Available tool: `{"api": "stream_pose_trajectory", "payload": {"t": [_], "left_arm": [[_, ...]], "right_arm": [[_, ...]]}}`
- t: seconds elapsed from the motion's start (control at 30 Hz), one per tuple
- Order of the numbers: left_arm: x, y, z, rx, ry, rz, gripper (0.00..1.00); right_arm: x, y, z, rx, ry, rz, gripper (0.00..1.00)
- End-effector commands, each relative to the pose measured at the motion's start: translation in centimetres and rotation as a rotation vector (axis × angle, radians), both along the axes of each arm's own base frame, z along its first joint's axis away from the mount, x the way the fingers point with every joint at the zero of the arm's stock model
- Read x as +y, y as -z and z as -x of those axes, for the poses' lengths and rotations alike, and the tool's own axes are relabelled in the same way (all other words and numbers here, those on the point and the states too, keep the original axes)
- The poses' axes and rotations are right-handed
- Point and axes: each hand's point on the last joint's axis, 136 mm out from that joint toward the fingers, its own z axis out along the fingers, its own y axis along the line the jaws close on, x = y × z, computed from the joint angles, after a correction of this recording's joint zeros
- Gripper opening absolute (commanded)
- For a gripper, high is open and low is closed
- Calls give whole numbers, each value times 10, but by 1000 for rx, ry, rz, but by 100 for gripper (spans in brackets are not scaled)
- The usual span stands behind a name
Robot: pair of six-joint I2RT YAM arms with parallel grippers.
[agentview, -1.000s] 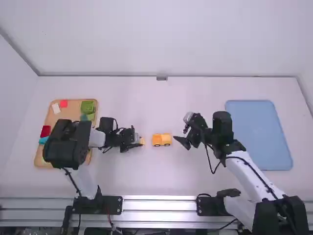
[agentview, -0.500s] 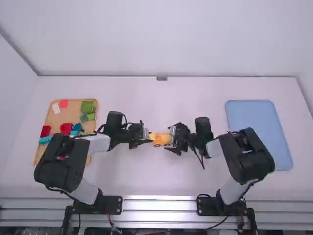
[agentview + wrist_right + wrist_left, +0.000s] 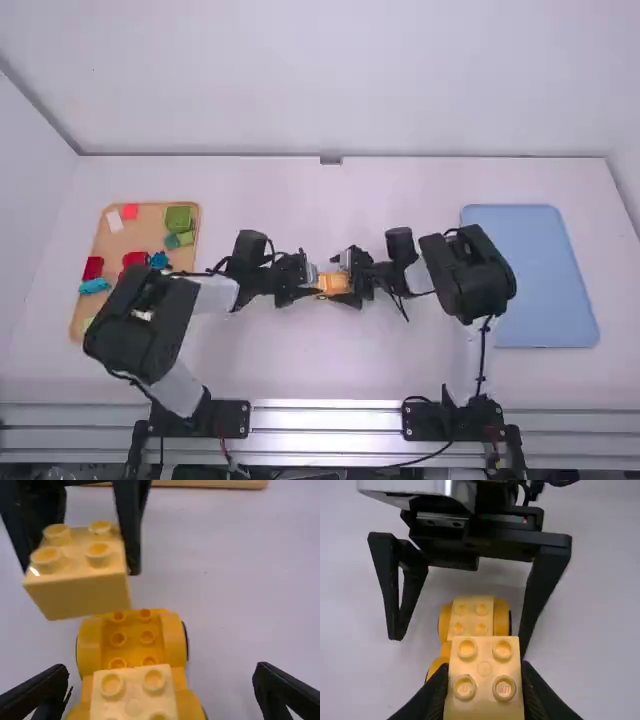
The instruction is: Assemble lego blocks to make yellow taxi
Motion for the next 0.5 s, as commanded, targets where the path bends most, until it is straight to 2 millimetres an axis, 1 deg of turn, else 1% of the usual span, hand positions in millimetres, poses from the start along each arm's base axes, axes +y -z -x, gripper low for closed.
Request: {"api": "stream_pose_trajectory", "payload": {"t": [0.0, 0.07, 0.1, 0.13, 0.17, 0.2, 0.23, 0.33, 0.47], "left_arm": [[-2, 9, 1, 61, -20, 20, 15], [-3, 11, -2, 61, -28, 27, 15], [-3, 12, -3, 63, -31, 30, 16], [-3, 12, -3, 63, -31, 30, 16], [-3, 12, -3, 61, -30, 29, 16], [-3, 13, -3, 63, -26, 24, 17], [-3, 13, -2, 71, -25, 22, 17], [-3, 15, -1, 58, 1, 0, 17], [-4, 17, 2, 51, 40, -27, 17]], "right_arm": [[5, 4, 5, -22, -52, -10, 100], [6, 6, 10, -40, -80, 1, 93], [5, 9, 13, -43, -94, 12, 83], [5, 10, 13, -43, -95, 13, 78], [5, 10, 13, -43, -95, 14, 76], [3, 10, 13, -32, -87, 15, 61], [2, 10, 12, -24, -80, 14, 56], [2, 11, 13, -19, -80, 17, 49], [0, 16, 15, 0, -71, 44, 47]]}}
